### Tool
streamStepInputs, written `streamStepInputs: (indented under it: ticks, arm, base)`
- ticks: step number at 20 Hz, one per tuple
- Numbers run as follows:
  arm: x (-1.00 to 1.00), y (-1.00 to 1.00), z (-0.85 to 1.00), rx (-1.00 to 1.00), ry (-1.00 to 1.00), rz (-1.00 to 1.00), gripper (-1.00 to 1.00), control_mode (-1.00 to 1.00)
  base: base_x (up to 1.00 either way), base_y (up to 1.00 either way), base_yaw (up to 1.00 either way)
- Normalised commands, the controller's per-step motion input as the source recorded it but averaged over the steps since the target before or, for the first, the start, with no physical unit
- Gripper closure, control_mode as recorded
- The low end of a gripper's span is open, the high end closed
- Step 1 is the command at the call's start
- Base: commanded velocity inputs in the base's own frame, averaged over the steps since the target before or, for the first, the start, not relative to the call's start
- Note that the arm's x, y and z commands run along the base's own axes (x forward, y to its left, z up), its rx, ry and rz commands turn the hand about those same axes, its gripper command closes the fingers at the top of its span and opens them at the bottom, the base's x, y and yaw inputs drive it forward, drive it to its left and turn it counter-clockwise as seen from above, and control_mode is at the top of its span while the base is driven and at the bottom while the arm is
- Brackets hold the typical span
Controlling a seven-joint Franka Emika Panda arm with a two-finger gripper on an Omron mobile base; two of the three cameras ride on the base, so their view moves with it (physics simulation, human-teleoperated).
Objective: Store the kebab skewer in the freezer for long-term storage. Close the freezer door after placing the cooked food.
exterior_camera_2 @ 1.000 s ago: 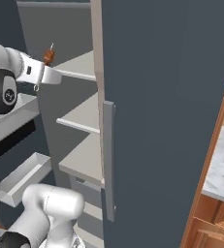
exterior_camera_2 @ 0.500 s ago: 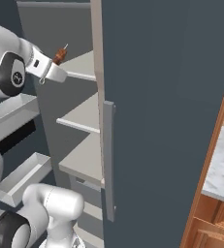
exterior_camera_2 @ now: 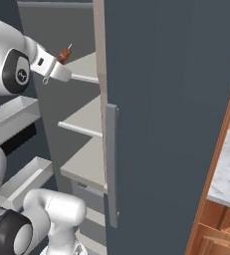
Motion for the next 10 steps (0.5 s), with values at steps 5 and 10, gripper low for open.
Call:
streamStepInputs:
  ticks: [5,10]
  arm:
    - [0.40,0.00,-0.16,0.00,0.00,0.02,1.00,-1.00]
    - [0.50,0.00,-0.04,0.00,0.07,0.02,1.00,-1.00]
  base:
    - [0.00,0.00,0.00]
    - [0.00,0.00,0.00]
